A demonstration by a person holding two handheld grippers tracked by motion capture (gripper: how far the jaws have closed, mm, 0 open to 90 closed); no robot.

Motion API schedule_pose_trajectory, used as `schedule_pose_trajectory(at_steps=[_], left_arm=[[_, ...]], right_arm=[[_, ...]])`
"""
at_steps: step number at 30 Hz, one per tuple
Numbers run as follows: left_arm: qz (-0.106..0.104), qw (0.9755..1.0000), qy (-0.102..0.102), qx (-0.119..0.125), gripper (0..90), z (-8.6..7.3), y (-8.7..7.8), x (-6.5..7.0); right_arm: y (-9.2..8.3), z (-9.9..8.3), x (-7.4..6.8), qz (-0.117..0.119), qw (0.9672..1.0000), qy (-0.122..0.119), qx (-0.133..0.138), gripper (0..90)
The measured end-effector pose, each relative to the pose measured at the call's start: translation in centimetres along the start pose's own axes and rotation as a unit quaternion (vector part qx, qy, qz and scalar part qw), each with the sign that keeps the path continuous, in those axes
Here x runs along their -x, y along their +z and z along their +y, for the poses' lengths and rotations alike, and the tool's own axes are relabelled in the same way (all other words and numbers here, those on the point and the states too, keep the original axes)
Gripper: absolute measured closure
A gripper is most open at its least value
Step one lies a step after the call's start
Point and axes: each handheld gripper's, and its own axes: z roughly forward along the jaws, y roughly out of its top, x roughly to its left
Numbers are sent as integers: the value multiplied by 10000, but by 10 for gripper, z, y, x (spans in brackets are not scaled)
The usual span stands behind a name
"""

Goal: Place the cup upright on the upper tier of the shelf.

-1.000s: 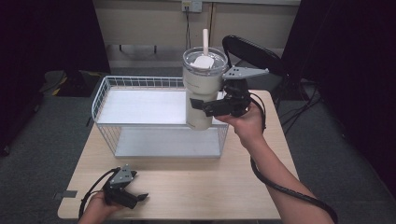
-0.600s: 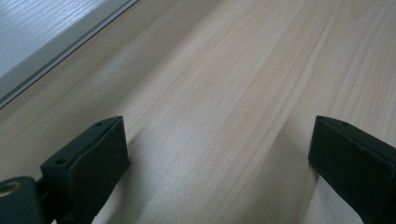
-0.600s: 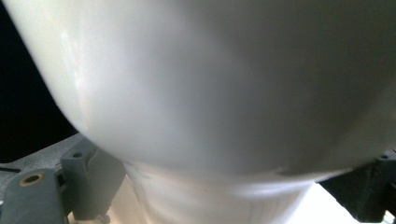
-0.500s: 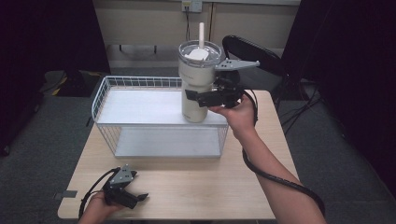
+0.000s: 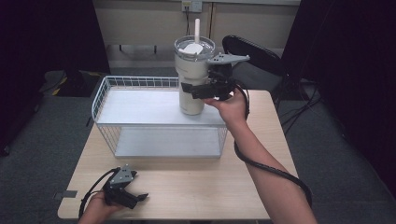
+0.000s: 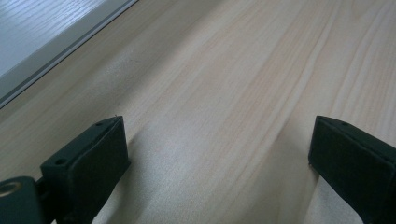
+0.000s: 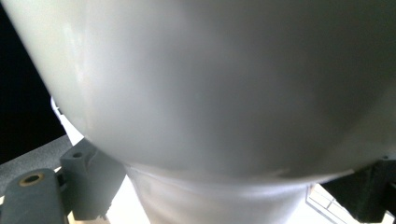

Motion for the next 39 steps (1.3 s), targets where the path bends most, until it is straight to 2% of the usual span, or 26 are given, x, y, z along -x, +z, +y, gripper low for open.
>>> schedule_pose_trajectory(at_steps=[13, 18, 39], left_arm=[[0, 10000, -1, 2, 42, 0, 0, 0], [0, 10000, 2, -1, 42, 0, 0, 0], [54, 10000, 19, 8, 42, 0, -1, 0]], right_arm=[[22, 1, 0, -94, 9999, 8, -96, 104], [29, 0, -1, -138, 9998, -68, -162, 104], [28, -4, -1, -124, 9997, -156, -113, 97]])
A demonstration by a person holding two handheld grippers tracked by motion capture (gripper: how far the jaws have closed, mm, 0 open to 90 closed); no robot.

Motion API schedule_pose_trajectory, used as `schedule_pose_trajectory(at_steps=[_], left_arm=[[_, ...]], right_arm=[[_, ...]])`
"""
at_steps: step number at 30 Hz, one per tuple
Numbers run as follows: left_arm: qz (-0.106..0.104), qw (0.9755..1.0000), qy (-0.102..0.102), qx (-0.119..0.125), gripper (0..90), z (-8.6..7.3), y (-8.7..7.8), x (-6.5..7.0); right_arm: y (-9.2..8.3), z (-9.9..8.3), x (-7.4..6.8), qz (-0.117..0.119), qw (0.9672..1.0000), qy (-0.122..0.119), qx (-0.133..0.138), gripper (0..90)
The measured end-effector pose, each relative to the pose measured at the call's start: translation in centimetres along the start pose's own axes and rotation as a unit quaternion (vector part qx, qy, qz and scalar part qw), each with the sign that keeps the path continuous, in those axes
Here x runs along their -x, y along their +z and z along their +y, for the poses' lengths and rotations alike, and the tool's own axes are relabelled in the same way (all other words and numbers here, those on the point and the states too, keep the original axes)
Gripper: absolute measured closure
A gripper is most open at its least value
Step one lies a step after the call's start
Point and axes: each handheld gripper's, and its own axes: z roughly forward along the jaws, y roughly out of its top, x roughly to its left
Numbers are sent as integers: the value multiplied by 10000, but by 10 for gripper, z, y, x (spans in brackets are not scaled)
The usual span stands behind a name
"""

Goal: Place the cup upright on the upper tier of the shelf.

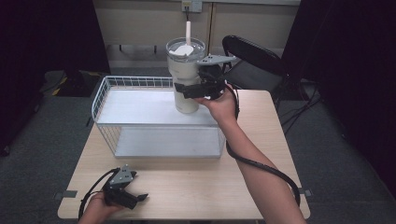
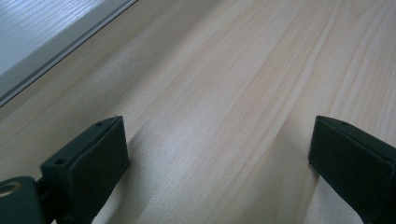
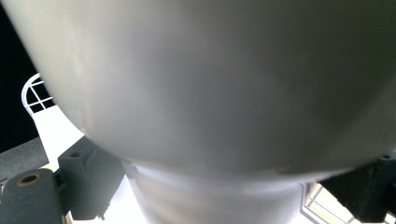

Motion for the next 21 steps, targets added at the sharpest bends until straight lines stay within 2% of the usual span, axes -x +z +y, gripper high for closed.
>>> schedule_pose_trajectory(at_steps=[10, 21], left_arm=[[21, 10000, -4, 16, 42, 0, 0, 0], [21, 10000, -5, 16, 42, 0, 0, 0]], right_arm=[[-3, -5, -1, 12, 10000, -41, 88, 94], [-3, -6, -2, -39, 10000, -11, 67, 92]])
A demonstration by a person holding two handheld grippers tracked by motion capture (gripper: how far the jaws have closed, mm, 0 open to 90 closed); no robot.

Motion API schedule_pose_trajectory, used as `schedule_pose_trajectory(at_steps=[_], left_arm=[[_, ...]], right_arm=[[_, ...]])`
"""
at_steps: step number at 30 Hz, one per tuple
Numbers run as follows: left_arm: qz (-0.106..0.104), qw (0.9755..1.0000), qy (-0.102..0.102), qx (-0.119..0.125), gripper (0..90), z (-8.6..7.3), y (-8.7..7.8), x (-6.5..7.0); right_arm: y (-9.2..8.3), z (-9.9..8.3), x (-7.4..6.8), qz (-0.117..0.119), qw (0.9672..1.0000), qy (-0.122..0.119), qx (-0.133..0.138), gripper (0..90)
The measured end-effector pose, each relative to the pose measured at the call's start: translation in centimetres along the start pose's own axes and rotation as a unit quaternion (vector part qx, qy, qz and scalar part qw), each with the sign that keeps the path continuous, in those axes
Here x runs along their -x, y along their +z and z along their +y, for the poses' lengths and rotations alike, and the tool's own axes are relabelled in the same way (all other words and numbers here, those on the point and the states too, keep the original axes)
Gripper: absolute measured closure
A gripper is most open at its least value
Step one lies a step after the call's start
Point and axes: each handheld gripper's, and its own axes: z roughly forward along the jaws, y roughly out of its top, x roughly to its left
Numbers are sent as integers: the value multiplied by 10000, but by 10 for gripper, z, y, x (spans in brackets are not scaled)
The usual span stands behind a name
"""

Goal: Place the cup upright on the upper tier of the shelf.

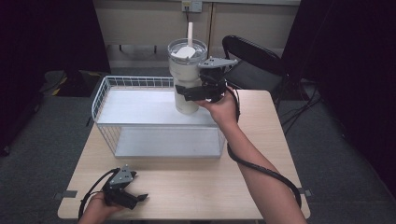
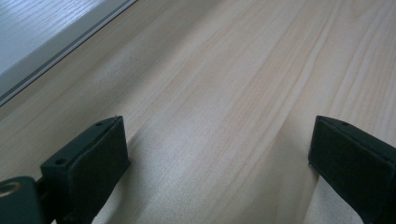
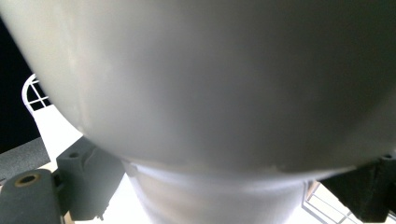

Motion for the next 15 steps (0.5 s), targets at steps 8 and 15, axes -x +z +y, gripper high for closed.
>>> schedule_pose_trajectory(at_steps=[8, 15], left_arm=[[-1, 10000, 0, -1, 42, 0, 0, 0], [-3, 10000, 1, -2, 42, 0, 0, 0]], right_arm=[[-1, -5, -1, -35, 9998, -75, -153, 97], [-5, -8, 0, -12, 9999, -46, -164, 99]])
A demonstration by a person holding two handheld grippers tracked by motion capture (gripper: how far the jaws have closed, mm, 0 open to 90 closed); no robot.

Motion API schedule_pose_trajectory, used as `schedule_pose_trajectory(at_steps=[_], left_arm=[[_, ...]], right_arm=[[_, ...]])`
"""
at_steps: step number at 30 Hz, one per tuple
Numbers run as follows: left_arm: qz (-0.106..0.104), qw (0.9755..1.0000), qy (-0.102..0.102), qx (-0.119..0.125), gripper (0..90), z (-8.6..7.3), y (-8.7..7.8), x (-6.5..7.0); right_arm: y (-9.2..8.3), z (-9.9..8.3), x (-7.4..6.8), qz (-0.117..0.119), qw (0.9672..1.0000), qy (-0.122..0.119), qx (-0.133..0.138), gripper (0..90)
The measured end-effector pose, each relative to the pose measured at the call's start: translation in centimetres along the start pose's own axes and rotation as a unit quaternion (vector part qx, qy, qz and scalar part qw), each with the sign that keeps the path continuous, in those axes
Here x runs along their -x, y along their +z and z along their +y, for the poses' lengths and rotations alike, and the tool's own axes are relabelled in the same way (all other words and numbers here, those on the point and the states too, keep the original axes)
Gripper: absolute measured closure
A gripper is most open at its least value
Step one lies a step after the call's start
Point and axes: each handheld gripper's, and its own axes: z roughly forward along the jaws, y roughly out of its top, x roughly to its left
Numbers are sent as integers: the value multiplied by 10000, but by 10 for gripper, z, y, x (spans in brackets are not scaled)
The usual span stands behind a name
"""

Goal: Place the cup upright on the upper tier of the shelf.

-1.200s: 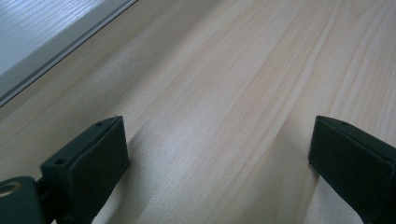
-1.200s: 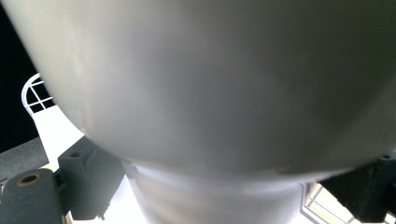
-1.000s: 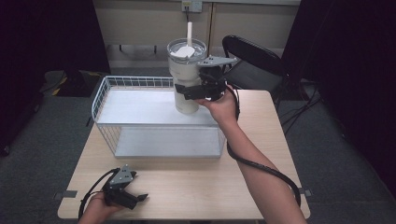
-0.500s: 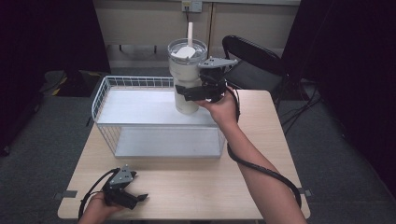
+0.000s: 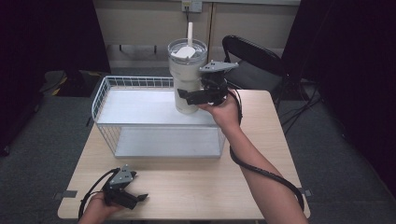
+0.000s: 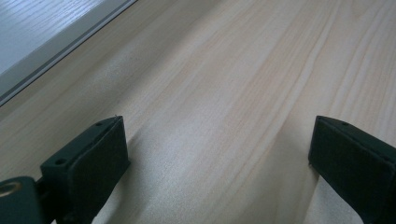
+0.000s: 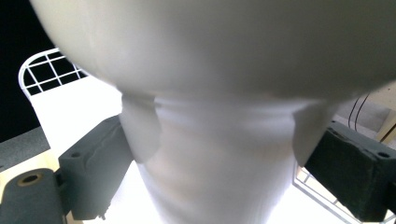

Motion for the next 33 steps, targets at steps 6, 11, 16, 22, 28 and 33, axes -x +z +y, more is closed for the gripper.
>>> schedule_pose_trajectory(at_steps=[6, 11, 16, 22, 28, 33], left_arm=[[0, 10000, -1, 0, 42, 0, 0, 0], [1, 10000, 0, 1, 42, 0, 0, 0], [1, 10000, 0, 3, 42, 0, 0, 0], [-27, 10000, -35, 0, 42, 0, 0, 1], [-37, 10000, -31, -15, 42, 0, 0, 1], [-17, 10000, -40, 18, 41, 0, 0, 1]], right_arm=[[-4, -2, -1, 9, 10000, 12, 37, 101], [-10, -7, -1, 21, 10000, -26, -27, 107], [-16, -11, 0, -13, 10000, -73, -16, 108], [-26, -13, -3, 41, 9997, -216, -73, 107], [-34, -17, -4, 119, 9998, -161, -49, 107], [-41, -23, -10, 272, 9994, -210, -105, 108]])
